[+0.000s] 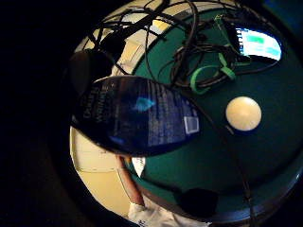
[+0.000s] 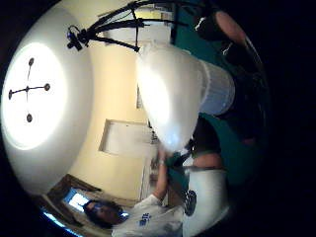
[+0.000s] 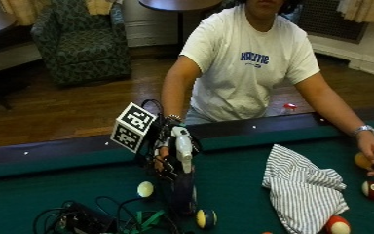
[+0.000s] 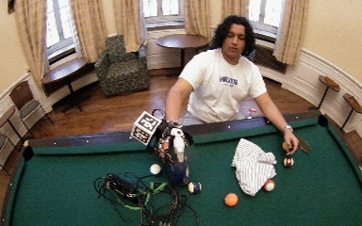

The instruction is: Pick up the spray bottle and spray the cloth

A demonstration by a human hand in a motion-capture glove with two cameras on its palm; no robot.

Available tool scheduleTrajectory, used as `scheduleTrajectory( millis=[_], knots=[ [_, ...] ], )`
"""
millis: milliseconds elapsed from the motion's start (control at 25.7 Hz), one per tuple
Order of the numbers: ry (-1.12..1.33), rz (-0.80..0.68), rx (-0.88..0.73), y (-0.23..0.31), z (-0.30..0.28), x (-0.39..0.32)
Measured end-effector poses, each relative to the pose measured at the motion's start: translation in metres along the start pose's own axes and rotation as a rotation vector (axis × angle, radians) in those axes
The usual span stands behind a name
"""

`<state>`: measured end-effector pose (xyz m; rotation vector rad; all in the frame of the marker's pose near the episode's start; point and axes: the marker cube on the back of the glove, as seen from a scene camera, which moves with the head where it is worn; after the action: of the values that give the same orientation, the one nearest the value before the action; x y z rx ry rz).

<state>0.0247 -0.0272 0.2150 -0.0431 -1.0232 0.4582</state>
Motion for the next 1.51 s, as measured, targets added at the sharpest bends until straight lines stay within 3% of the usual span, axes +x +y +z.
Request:
scheduleTrajectory(
  millis=[544,855,1515],
  knots=[
    [-0.066,-0.019,-0.003,-0.025,0.016,-0.006],
    [-0.153,0.053,0.042,-0.056,0.03,-0.03],
    [-0.135,0.087,-0.01,-0.065,0.037,-0.012]
  ],
)
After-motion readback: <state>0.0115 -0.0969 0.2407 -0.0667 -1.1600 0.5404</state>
